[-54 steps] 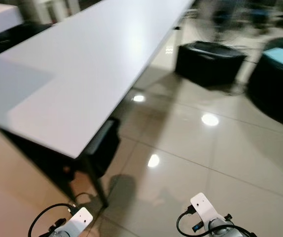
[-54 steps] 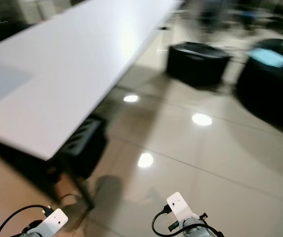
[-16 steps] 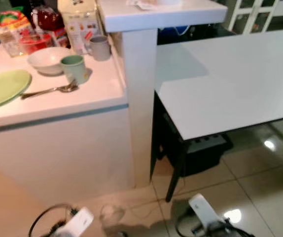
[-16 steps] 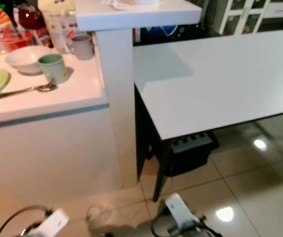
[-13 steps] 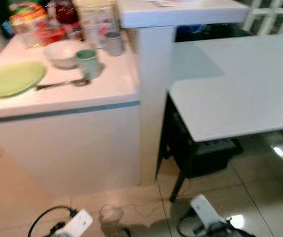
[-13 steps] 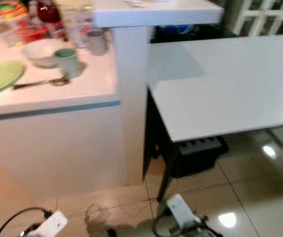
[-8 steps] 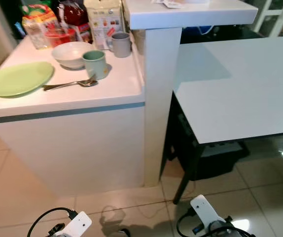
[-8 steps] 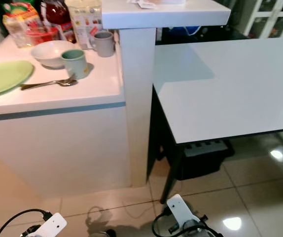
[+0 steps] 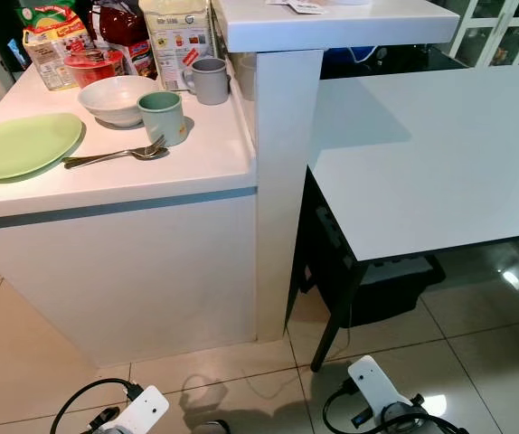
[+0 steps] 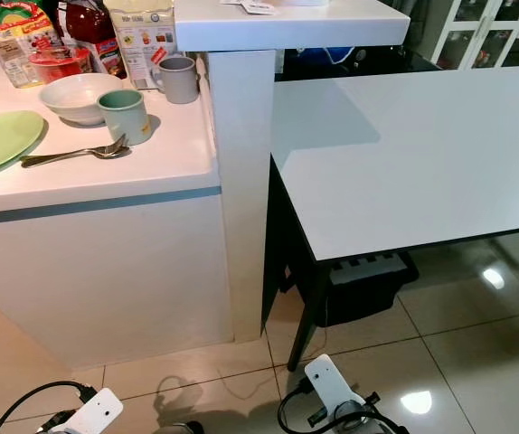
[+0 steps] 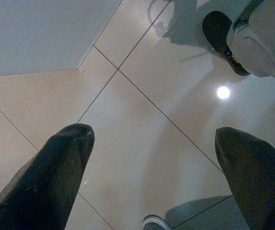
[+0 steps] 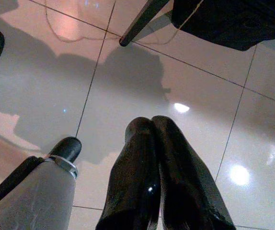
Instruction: Setting the table
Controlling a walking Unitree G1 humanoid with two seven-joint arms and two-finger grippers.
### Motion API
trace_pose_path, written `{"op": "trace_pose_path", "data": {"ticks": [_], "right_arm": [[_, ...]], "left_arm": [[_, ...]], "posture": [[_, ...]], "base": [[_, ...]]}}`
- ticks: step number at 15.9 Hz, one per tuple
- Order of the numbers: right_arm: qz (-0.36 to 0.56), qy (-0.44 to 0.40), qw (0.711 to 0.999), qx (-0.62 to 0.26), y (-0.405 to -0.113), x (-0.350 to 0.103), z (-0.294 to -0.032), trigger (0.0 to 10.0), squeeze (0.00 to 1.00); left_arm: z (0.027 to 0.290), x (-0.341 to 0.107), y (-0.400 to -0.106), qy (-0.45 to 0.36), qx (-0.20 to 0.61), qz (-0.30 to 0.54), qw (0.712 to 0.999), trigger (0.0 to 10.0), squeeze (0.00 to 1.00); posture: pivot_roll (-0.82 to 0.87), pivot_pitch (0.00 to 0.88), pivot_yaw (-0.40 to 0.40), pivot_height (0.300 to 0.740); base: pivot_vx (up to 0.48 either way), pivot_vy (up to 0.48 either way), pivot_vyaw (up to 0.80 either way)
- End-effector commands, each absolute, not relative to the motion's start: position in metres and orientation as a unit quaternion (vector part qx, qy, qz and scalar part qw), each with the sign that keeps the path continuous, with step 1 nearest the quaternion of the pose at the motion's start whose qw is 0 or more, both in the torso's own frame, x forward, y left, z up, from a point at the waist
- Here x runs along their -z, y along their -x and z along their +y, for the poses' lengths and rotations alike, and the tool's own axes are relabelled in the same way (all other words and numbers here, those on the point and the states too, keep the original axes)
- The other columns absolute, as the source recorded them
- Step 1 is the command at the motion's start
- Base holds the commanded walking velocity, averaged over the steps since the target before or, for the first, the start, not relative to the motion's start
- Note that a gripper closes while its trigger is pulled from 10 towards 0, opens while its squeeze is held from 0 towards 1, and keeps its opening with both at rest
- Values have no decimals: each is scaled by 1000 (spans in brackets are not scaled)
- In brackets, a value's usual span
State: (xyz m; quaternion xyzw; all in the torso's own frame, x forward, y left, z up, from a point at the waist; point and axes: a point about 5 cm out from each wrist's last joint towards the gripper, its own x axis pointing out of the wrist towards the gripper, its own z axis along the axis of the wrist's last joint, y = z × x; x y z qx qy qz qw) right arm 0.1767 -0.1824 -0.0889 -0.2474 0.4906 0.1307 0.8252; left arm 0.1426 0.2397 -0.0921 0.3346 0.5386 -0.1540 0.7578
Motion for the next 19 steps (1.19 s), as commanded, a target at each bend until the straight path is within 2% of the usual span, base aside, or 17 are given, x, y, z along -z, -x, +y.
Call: {"op": "trace_pose_path", "data": {"ticks": [1,14,16,19], "right_arm": [[492,246,824,-134,-177,89,-182,10000,0],[493,249,823,-137,-177,89,-180,10000,0],[493,247,822,-141,-177,89,-180,10000,0],[495,247,821,-144,-176,89,-179,10000,0]], "left_arm": [[239,91,-144,-335,158,536,759,10000,0],[240,91,-145,-337,163,533,759,10000,0],[239,91,-145,-339,167,534,756,10000,0],[240,91,-145,-340,170,534,755,10000,0]], "posture": [[59,0,26,740],[59,0,31,740],[59,0,31,740],[56,0,33,740]], "base": [[0,424,0],[0,477,0],[332,337,0],[444,0,0]]}}
